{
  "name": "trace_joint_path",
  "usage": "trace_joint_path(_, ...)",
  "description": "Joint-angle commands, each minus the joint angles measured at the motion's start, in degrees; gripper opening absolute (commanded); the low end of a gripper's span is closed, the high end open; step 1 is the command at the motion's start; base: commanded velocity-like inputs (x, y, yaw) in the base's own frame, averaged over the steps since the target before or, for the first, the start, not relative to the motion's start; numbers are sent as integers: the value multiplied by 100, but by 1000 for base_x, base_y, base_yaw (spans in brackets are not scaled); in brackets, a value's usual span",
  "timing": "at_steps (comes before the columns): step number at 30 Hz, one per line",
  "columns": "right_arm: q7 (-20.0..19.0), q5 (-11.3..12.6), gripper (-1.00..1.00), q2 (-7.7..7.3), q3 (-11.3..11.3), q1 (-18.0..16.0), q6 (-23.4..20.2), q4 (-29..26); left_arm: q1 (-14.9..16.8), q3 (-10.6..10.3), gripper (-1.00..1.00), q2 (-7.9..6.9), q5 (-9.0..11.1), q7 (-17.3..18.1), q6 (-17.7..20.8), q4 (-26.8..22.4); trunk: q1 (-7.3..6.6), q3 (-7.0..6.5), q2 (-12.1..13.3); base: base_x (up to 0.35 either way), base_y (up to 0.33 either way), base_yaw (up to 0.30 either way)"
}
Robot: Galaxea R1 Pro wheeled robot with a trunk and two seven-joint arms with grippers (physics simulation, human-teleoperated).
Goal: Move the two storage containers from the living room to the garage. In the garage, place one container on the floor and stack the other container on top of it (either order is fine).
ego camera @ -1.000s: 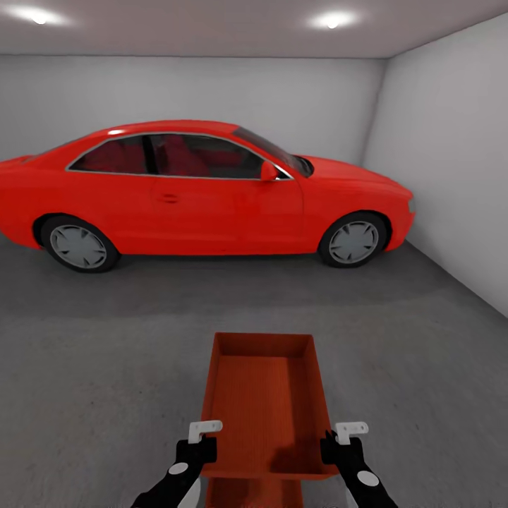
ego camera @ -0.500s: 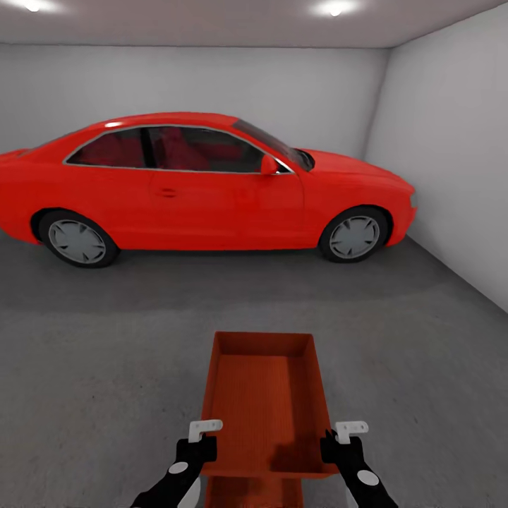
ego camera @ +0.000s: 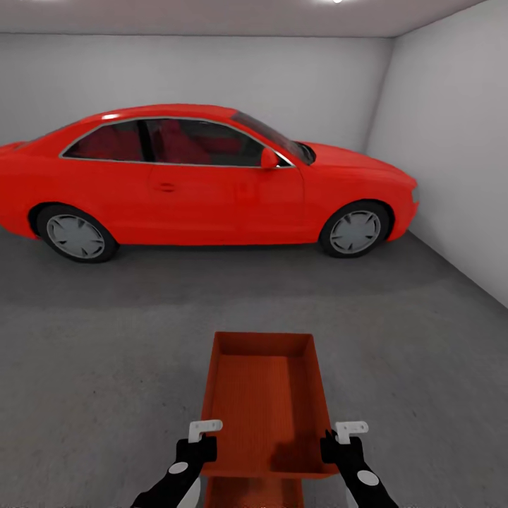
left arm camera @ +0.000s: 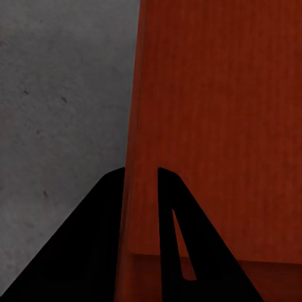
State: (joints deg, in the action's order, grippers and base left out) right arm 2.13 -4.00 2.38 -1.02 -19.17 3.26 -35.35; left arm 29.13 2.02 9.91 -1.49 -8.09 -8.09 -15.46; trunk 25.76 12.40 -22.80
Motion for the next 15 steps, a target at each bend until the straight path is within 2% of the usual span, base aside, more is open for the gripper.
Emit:
trace_joint_path(1,-9,-30,-100,2,155,1,16,151,12,79,-100,8,-27,17,-8,-133,3,20,-12,0,0,0)
trace_joint_path(15,-6,-30,-100,2,155,1,16,151,10,79,-100,8,-27,18,-8,-133,3,149,-12,0,0,0)
